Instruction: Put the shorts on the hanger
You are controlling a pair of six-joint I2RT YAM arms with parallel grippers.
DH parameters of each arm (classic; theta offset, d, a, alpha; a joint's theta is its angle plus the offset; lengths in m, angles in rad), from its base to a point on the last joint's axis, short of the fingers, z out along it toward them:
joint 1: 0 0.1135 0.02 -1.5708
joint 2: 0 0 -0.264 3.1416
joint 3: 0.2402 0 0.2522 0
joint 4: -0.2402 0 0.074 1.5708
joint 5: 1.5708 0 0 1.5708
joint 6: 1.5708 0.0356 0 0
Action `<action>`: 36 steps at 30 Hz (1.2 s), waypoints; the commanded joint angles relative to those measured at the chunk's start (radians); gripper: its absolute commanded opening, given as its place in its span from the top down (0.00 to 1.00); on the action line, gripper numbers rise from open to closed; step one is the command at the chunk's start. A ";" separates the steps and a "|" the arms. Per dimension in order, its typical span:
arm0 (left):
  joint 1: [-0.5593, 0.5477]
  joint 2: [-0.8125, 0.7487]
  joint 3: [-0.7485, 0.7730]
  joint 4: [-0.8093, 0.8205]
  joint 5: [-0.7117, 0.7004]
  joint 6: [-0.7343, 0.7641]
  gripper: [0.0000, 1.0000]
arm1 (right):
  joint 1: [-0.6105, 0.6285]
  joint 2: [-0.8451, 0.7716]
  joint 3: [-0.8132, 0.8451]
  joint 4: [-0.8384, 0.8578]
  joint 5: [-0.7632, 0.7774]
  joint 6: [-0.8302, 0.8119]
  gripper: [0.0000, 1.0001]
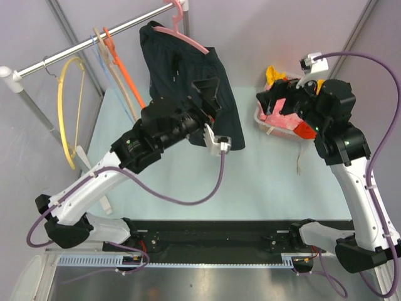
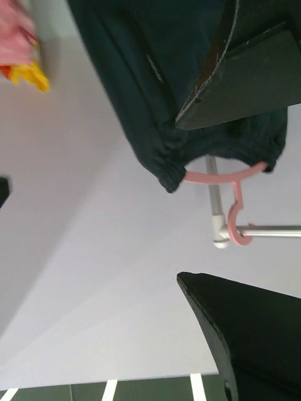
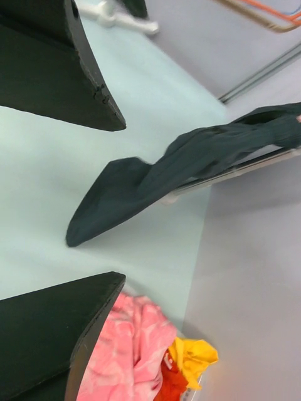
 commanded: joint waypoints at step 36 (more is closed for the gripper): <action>0.170 -0.443 -0.728 -0.543 0.002 -1.287 0.00 | -0.105 -0.373 -0.676 -0.444 -0.074 -0.725 0.00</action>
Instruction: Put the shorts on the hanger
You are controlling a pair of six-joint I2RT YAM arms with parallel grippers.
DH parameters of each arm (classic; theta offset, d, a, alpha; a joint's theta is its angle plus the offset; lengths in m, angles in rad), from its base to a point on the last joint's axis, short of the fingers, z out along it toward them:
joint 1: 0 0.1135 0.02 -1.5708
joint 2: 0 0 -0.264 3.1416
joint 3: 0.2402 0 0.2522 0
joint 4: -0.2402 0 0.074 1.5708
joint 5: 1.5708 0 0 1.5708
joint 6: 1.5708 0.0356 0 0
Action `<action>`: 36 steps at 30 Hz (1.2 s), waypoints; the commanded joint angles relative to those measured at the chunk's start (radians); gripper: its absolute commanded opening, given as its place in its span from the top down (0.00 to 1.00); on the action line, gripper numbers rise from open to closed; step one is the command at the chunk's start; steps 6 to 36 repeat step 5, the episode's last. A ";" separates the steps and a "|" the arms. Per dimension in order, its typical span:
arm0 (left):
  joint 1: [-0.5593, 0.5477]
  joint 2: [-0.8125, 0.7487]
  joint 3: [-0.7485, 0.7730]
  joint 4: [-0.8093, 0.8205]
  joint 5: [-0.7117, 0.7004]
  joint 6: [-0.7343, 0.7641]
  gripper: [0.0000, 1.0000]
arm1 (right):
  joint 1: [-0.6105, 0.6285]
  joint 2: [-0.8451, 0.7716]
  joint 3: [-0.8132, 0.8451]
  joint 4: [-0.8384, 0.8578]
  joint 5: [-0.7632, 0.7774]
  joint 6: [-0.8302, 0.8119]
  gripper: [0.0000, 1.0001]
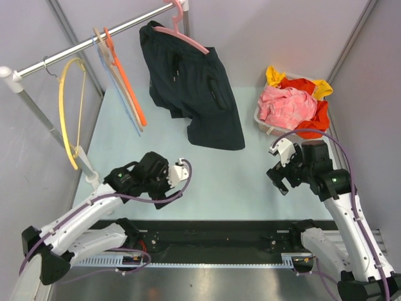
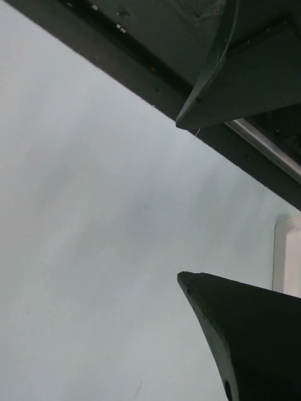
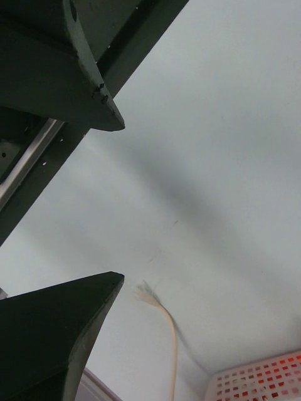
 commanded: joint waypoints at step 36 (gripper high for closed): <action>0.062 -0.135 -0.024 0.055 -0.049 0.009 0.00 | -0.010 0.034 -0.012 0.071 0.024 -0.026 0.00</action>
